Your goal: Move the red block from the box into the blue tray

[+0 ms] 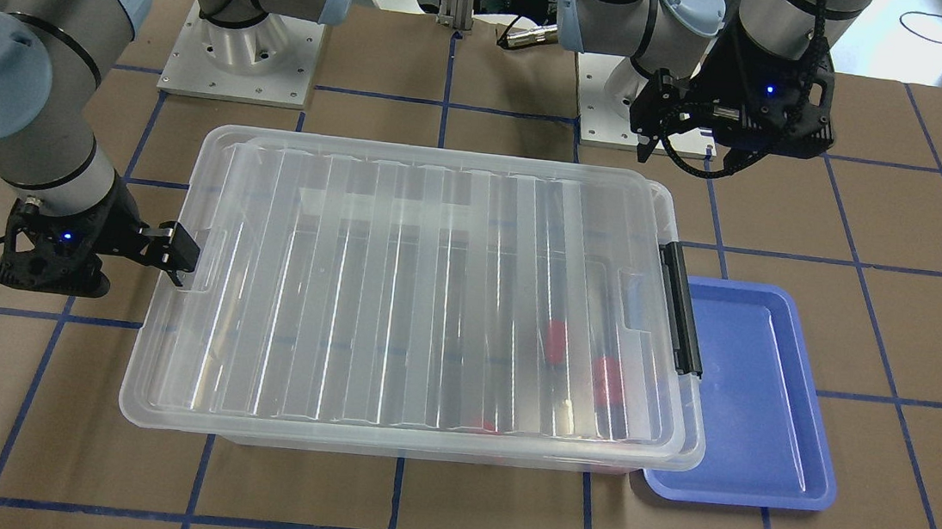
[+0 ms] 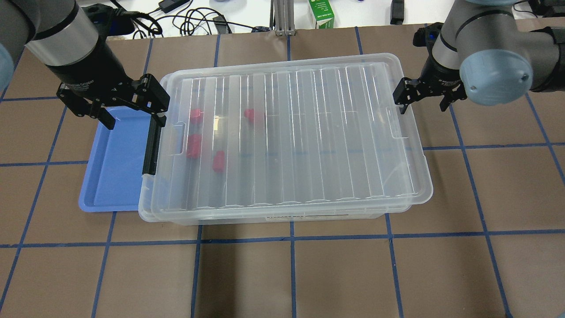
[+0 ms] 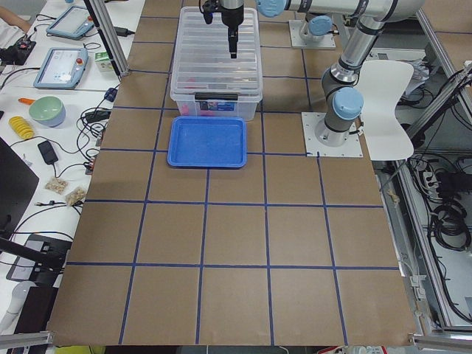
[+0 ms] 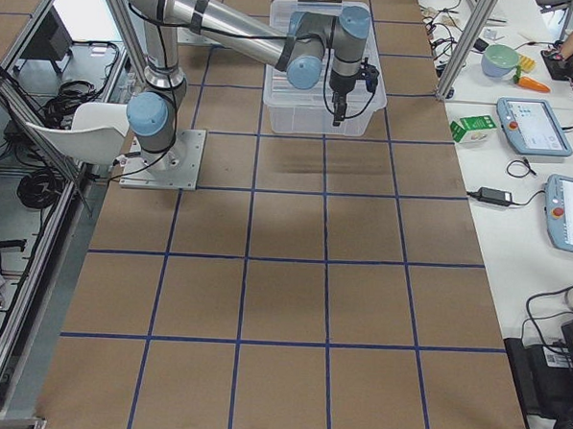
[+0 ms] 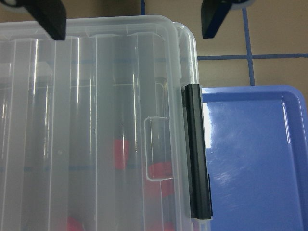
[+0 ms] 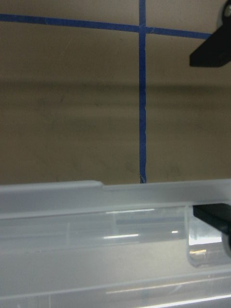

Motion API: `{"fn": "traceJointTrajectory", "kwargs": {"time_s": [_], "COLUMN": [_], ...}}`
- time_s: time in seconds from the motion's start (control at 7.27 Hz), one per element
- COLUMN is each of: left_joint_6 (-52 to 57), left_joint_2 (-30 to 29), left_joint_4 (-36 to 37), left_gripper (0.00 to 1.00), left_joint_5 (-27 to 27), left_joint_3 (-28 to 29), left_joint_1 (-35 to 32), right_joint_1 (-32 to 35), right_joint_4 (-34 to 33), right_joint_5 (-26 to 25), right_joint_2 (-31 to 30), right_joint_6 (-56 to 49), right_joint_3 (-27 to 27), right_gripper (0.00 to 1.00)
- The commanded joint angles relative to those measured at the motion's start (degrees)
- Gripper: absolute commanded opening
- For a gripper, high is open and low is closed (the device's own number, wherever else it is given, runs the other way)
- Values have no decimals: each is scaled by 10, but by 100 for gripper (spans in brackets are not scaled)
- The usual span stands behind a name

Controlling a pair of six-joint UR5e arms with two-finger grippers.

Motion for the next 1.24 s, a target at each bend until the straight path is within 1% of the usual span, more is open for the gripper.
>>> {"fn": "traceJointTrajectory", "kwargs": {"time_s": [0.0,0.69,0.96,1.1], "left_joint_6": [1,0,1,1], "left_joint_2": [0,1,1,1], "left_joint_4": [0,1,0,0], "left_gripper": [100,100,100,100], "left_joint_5": [0,0,1,1], "left_joint_3": [0,0,0,0], "left_joint_1": [0,0,0,0], "right_joint_1": [-30,-85,-96,-120], "right_joint_4": [1,2,2,2], "right_joint_5": [1,1,-1,1], "right_joint_2": [-1,-2,-1,-5], "right_joint_6": [-33,-88,-107,-119], "right_joint_3": [-1,-7,-6,-6], "right_gripper": [100,100,100,100]}}
